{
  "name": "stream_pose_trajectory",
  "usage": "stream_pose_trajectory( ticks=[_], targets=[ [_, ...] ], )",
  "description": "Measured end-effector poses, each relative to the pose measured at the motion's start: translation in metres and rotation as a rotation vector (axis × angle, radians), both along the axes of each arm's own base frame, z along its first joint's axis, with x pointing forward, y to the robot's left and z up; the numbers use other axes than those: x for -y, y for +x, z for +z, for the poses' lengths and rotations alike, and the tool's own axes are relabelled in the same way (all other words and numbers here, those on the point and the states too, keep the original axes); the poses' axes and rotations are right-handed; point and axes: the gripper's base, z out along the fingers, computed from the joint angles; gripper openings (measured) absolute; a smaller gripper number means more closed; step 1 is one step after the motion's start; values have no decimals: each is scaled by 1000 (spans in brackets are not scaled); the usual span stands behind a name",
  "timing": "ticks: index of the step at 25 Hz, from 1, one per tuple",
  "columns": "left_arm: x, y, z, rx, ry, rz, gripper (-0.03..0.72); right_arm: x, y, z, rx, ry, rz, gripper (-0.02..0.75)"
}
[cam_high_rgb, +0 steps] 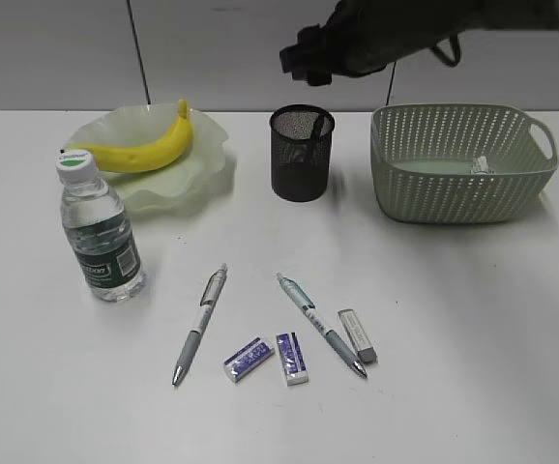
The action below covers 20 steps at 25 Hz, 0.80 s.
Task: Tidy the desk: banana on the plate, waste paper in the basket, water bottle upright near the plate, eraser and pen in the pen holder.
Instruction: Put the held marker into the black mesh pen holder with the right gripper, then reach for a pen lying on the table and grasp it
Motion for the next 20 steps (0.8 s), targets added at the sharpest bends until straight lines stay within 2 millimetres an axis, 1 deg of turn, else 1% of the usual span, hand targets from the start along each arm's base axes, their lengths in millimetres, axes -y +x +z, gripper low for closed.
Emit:
stream_pose_trajectory(
  ticks=[3, 6, 7, 10, 12, 14, 20],
  targets=[
    [0, 0, 0, 0, 0, 0, 426, 10, -22, 37, -61, -38, 22, 445],
    [0, 0, 0, 0, 0, 0, 426, 23, -48, 66, -148, -103, 45, 445],
    [0, 0, 0, 0, 0, 0, 426, 28, -58, 75, -175, -125, 51, 445],
    [0, 0, 0, 0, 0, 0, 426, 46, -89, 91, -233, -172, 57, 445],
    [0, 0, 0, 0, 0, 0, 426, 59, -111, 95, -262, -195, 47, 445],
    [0, 0, 0, 0, 0, 0, 426, 72, -135, 94, -294, -218, 36, 445],
    [0, 0, 0, 0, 0, 0, 426, 117, -219, 73, -397, -256, 18, 445]
  ],
)
